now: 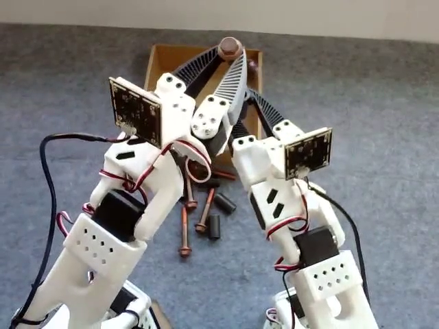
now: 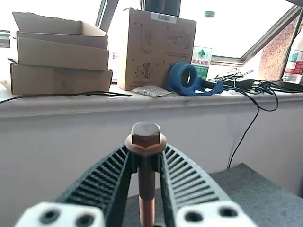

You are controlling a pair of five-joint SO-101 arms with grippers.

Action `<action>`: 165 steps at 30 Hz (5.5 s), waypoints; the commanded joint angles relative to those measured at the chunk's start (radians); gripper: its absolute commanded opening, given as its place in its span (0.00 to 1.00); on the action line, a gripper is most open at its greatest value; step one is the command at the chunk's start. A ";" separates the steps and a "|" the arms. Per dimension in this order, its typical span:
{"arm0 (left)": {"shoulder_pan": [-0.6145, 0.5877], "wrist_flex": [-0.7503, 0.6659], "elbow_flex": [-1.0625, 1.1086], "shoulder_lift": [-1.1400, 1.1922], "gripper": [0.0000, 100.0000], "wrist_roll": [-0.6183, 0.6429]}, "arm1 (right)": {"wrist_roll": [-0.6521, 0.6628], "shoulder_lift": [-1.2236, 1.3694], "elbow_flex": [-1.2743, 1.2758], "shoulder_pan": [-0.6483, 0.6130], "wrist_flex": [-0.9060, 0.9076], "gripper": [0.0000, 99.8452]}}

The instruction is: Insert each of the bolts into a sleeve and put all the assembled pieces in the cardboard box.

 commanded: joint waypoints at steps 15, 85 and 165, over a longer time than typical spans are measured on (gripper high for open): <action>0.016 -0.012 -0.024 -0.005 0.01 0.005 | -0.002 -0.002 -0.031 -0.007 -0.019 0.01; -0.059 0.783 -0.496 0.265 0.01 -0.098 | -0.002 -0.002 -0.028 -0.005 0.015 0.01; -0.269 0.744 -0.295 0.028 0.09 0.025 | -0.009 -0.004 -0.038 0.048 0.015 0.01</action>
